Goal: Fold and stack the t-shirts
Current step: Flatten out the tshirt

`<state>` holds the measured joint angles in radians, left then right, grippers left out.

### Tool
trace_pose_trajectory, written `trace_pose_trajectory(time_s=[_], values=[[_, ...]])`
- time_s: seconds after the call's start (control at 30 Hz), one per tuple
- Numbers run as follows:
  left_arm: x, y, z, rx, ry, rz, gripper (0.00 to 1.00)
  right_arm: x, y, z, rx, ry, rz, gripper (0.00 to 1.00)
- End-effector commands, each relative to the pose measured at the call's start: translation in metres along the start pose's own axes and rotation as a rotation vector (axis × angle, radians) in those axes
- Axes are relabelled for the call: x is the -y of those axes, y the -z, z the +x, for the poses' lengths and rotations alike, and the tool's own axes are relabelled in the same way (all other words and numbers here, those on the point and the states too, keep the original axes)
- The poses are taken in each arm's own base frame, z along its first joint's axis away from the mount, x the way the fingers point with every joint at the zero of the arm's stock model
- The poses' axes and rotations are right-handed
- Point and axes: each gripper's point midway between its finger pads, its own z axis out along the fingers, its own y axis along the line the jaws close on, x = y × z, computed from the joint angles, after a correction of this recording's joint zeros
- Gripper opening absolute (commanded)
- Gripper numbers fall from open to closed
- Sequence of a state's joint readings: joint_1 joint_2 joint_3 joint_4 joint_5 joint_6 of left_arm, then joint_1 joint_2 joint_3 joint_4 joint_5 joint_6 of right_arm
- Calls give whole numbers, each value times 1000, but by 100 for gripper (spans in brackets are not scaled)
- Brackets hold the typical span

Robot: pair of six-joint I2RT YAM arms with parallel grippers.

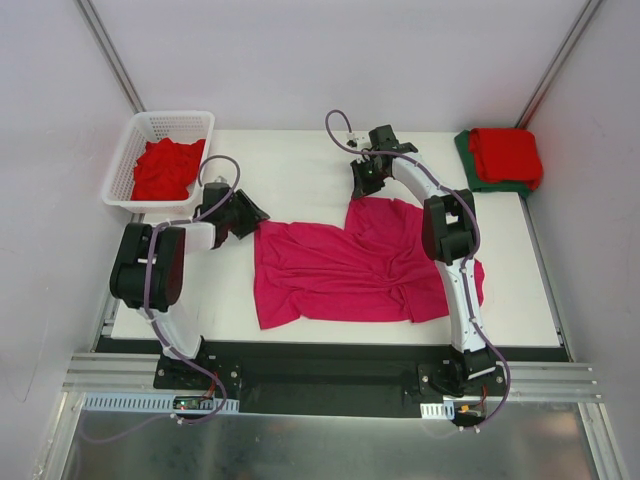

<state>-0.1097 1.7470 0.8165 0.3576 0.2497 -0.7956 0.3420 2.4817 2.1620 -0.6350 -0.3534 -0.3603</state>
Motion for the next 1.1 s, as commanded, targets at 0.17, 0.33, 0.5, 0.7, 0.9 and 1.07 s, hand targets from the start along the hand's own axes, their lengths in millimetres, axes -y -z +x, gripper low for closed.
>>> trace_pose_trajectory(time_s=[0.17, 0.33, 0.5, 0.7, 0.9, 1.07], values=[[3, -11, -23, 40, -34, -34, 46, 1, 8, -1, -1, 17, 3, 1], [6, -16, -29, 36, -46, -41, 38, 1, 8, -1, 1, 16, 2, 2], [12, -21, -37, 37, -62, -37, 34, 2, 9, -1, 0, 15, 1, 1], [13, -26, -36, 24, -57, -33, 34, 2, 9, -1, 1, 15, 1, 1], [11, -22, -32, 19, -56, -35, 34, 2, 9, -1, 1, 15, 1, 1], [8, -22, -28, 9, -50, -35, 22, 2, 8, -1, 0, 15, 1, 1]])
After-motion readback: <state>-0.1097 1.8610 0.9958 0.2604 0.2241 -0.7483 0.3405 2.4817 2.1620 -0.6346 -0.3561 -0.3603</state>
